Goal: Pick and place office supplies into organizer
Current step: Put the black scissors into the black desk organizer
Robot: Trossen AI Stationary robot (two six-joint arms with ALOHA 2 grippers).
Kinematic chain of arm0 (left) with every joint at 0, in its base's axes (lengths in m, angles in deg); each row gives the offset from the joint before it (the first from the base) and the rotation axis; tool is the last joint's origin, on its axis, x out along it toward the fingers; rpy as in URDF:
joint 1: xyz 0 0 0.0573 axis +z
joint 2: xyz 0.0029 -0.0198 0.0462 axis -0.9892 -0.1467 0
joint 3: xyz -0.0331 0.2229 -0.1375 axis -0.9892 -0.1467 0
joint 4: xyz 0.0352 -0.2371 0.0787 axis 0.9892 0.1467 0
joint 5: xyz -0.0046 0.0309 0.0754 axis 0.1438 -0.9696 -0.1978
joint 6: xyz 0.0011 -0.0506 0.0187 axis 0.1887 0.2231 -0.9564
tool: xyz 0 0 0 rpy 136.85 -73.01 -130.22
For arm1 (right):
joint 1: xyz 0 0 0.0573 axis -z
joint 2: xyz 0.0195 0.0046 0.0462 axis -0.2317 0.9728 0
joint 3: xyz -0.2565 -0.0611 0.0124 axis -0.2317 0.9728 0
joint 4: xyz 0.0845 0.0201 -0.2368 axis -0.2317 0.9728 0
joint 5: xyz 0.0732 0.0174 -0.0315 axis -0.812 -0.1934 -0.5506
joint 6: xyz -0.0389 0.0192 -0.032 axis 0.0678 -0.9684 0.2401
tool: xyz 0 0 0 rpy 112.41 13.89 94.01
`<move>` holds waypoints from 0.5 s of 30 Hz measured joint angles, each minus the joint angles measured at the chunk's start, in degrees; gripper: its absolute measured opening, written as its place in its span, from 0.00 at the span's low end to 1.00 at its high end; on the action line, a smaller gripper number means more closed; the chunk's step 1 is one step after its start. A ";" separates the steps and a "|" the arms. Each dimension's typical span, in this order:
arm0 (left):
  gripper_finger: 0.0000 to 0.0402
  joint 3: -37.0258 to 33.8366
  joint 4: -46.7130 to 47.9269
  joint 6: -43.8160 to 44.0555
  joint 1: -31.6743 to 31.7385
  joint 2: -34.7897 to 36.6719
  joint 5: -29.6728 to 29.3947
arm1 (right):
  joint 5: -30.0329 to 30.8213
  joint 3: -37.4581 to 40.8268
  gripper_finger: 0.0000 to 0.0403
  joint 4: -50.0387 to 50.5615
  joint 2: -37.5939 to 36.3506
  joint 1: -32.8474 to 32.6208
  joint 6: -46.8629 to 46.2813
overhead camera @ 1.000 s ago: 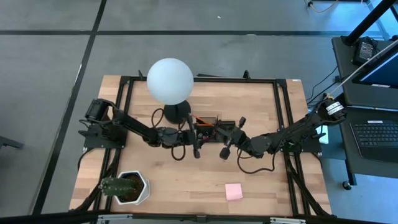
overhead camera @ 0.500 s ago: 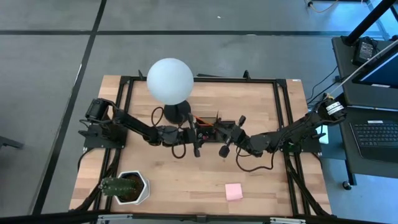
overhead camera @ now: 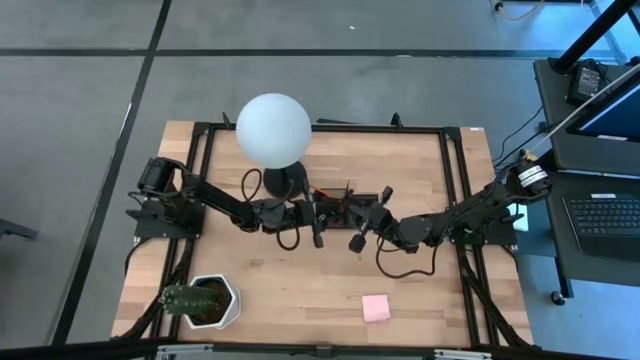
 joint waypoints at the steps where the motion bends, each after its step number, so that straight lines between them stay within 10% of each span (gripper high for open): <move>1: 0.42 0.00 -0.02 -0.01 0.00 0.00 0.00 | 0.00 0.00 0.20 -0.13 0.00 0.01 0.03; 15: 0.18 0.02 -0.09 -0.16 -0.11 0.00 -2.42 | -0.64 0.00 0.20 -0.98 0.00 0.11 -1.15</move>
